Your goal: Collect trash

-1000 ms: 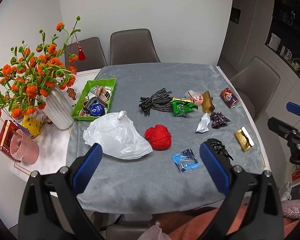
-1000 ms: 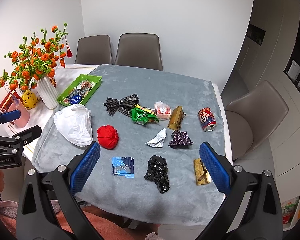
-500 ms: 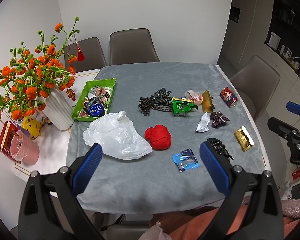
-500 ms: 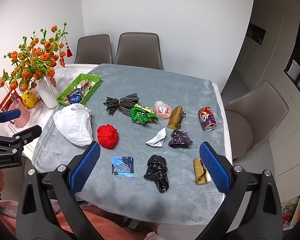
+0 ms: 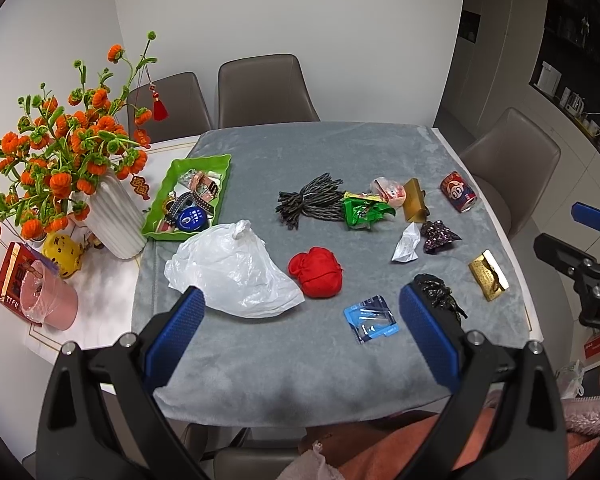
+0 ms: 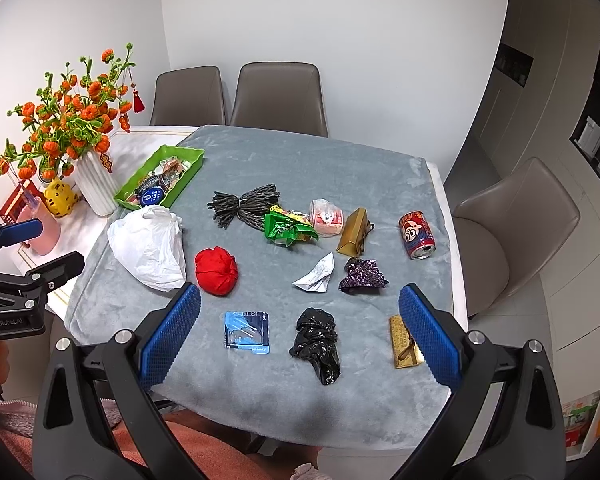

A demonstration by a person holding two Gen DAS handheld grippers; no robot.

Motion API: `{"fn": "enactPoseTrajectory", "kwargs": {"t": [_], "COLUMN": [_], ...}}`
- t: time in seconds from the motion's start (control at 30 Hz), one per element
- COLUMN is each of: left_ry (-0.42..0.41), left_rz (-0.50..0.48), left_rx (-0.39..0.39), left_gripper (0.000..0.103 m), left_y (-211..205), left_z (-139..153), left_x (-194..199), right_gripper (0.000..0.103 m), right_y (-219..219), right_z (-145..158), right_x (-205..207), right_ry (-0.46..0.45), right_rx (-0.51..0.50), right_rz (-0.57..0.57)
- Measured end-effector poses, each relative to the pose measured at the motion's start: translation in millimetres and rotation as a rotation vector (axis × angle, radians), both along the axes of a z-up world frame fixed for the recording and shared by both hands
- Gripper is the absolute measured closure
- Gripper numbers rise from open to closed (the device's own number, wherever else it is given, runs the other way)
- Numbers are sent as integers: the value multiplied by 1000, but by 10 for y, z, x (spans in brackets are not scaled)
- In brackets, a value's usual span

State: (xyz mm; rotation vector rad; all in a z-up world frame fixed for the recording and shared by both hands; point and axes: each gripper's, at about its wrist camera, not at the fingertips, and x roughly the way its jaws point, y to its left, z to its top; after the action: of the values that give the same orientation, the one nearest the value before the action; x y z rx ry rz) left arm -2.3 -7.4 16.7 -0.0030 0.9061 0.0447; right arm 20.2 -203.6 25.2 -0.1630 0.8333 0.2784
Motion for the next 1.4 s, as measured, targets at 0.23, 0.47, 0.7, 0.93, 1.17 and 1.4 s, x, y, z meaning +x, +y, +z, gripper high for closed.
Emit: {"fn": "enactPoseTrajectory", "kwargs": {"t": [0.23, 0.47, 0.7, 0.93, 1.17, 1.4], "left_ry": [1, 4, 3, 5, 17, 42], "left_rz": [6, 6, 5, 7, 17, 38], "left_rx": [1, 1, -2, -2, -11, -15], "left_gripper": [6, 6, 6, 6, 6, 6], "left_y": [9, 10, 11, 31, 81, 176], "left_z": [-41, -43, -45, -33, -55, -147], "left_x": [-22, -18, -23, -26, -2, 83], "right_gripper": [7, 7, 7, 7, 7, 7], "right_y": [9, 12, 17, 45, 150, 261], "right_z": [-12, -5, -19, -24, -62, -101], "right_x": [5, 11, 10, 4, 52, 149], "right_ry": [3, 4, 5, 5, 21, 40], "right_rx": [2, 0, 1, 1, -2, -3], "right_rz": [1, 1, 3, 7, 27, 52]}}
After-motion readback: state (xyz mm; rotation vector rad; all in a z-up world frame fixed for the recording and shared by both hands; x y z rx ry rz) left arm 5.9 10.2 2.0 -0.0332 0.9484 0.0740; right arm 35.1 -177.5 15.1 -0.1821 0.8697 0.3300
